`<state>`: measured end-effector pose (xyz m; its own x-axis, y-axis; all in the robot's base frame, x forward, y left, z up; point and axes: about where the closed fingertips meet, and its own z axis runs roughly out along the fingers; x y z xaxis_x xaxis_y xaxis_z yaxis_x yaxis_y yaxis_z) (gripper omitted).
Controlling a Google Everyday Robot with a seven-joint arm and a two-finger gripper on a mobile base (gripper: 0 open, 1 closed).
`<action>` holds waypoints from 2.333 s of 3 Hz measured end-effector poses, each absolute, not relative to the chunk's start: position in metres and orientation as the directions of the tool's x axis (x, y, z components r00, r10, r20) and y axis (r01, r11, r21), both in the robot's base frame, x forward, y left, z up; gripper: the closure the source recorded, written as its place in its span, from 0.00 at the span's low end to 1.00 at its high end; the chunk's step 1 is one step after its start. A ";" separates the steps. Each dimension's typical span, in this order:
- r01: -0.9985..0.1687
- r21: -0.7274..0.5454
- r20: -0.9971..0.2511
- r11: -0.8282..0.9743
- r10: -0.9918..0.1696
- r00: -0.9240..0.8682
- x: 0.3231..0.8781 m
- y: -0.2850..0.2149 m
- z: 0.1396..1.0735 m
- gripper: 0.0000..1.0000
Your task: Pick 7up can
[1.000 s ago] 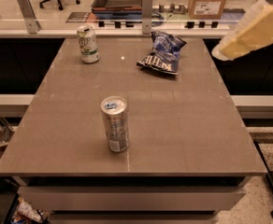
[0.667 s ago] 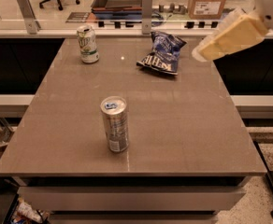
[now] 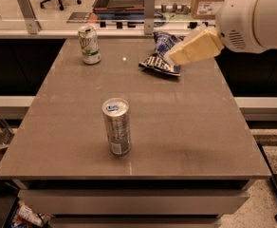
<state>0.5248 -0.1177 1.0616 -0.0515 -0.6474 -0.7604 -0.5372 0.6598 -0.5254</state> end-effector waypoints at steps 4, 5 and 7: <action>-0.632 -0.415 -0.838 0.654 -0.545 -0.013 0.584 -0.064 1.014 0.00; -0.683 -0.341 -0.880 0.646 -0.475 -0.010 0.608 -0.028 0.986 0.00; -0.754 -0.256 -0.931 0.605 -0.365 0.024 0.662 0.044 0.952 0.00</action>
Offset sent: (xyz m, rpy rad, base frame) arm 0.0227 0.0148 -0.0164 0.0362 0.0194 0.0330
